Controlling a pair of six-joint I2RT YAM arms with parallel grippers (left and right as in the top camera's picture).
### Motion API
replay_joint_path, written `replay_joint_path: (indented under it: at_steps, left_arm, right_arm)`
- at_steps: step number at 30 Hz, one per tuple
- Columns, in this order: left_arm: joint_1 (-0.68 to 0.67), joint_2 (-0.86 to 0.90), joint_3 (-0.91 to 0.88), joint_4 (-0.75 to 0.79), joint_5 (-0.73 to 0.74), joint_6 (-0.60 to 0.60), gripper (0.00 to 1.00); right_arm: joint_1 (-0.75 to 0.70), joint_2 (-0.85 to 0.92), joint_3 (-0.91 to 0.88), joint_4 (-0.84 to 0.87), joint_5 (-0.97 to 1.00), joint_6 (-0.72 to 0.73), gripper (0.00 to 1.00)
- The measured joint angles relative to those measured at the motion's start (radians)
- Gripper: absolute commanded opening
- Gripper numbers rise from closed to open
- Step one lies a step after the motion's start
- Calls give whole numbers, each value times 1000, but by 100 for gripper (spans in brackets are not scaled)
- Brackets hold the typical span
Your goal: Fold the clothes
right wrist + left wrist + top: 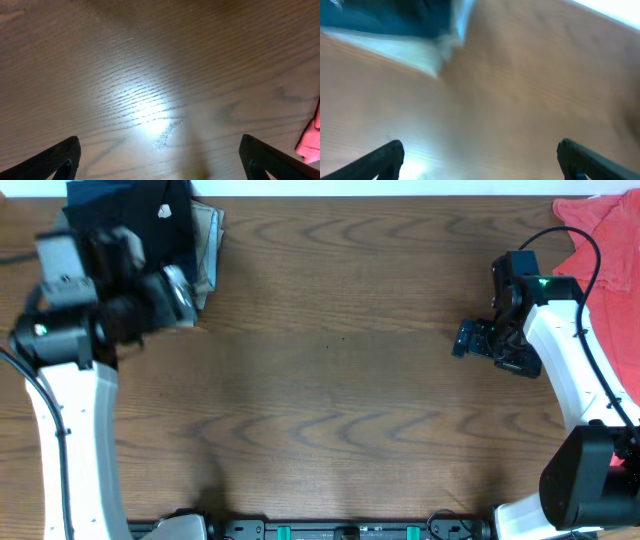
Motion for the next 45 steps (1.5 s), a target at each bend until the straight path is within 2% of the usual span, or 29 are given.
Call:
replay_joint_path:
  at_steps: [7, 13, 19, 32, 37, 42, 45]
  left_arm:
    - [-111, -220, -323, -15, 40, -5, 98]
    - [-178, -484, -508, -39, 50, -91, 98]
    - [-182, -617, -548, -48, 50, -143, 98]
    - [-183, -630, -578, -13, 0, -162, 98]
    - [-183, -704, -728, 181, -17, -161, 98]
    - [-184, -887, -977, 501, -36, -162, 98]
    - [-184, -1004, -1097, 608, -42, -162, 98]
  right_arm:
    - [0, 0, 0, 0, 0, 0, 99]
    - [0, 0, 0, 0, 0, 0, 99]
    - [0, 0, 0, 0, 0, 0, 99]
    - [0, 0, 0, 0, 0, 0, 99]
    - [0, 0, 0, -1, 0, 0, 99]
    - [0, 0, 0, 0, 0, 0, 99]
    - [0, 0, 0, 0, 0, 0, 99]
